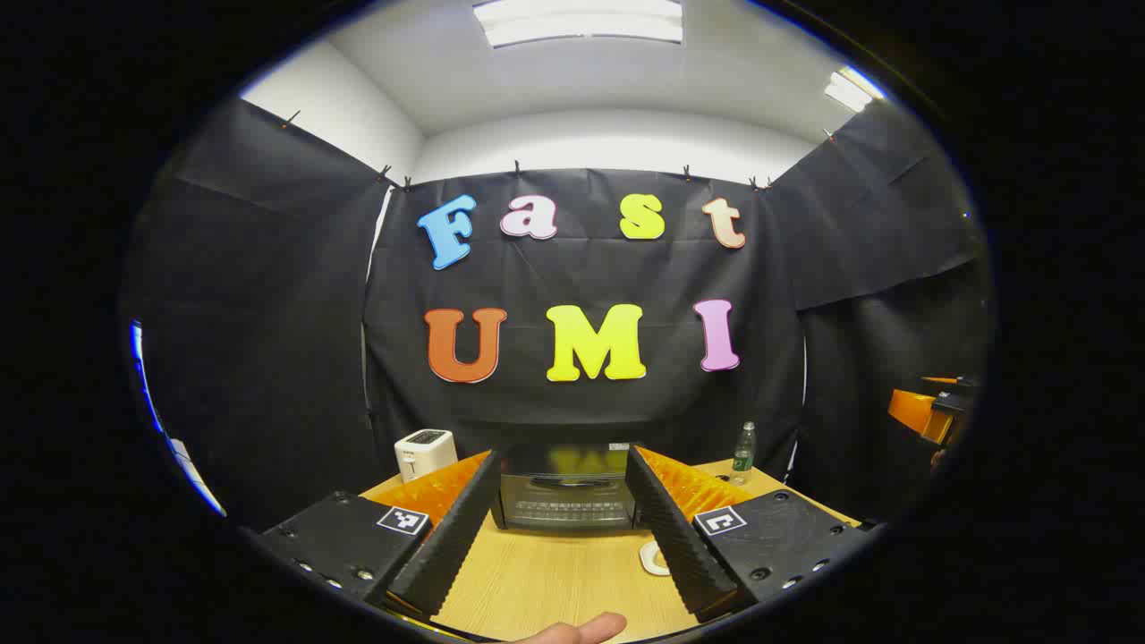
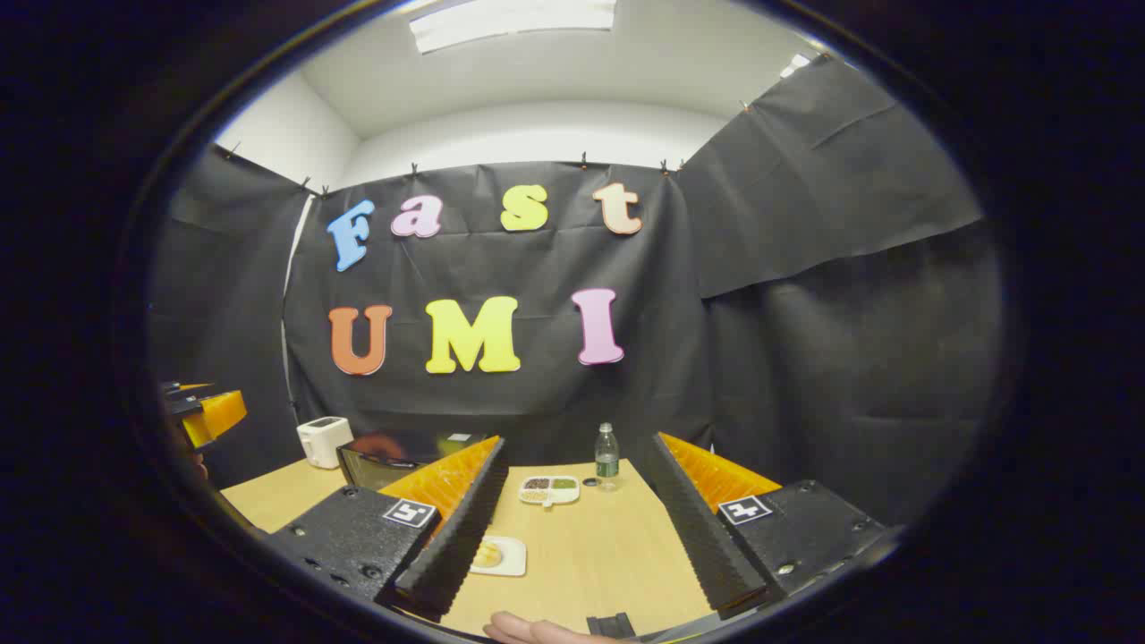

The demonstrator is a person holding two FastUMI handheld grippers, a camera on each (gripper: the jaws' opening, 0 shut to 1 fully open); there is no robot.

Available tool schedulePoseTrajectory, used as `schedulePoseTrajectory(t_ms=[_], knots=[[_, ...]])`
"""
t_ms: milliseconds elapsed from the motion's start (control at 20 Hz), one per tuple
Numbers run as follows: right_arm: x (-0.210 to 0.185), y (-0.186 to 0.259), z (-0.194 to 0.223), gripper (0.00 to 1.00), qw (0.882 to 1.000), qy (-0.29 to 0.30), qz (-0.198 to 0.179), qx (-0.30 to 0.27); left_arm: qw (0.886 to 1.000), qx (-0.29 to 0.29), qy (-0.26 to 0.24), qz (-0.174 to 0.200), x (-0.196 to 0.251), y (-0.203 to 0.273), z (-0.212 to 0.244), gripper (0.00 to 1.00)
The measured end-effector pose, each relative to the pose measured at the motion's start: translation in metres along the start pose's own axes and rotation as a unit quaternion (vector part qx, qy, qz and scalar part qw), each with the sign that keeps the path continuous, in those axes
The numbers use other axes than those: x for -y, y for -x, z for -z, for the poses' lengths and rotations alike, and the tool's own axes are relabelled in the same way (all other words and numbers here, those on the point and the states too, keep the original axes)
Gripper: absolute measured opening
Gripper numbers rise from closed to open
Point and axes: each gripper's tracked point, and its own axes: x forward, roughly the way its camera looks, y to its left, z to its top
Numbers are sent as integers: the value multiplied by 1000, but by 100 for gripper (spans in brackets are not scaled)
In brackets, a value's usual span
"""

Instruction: Open the electric oven with the left hand, put the food in, and close the electric oven.

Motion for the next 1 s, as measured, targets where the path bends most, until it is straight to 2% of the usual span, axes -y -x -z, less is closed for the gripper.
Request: schedulePoseTrajectory(t_ms=[500, 750, 1000], knots=[[0, -2, 3, 96, 1000, 3, -3, -4, 1000, -8, 10, 1, 0, -3, 4, 93], [3, -3, -2, 96, 1000, 11, 2, 4, 999, -15, 16, 29, 10, -20, 6, 93], [3, -6, 1, 96, 1000, 12, -2, 1, 998, -24, 27, 47, 13, -59, 14, 93]])
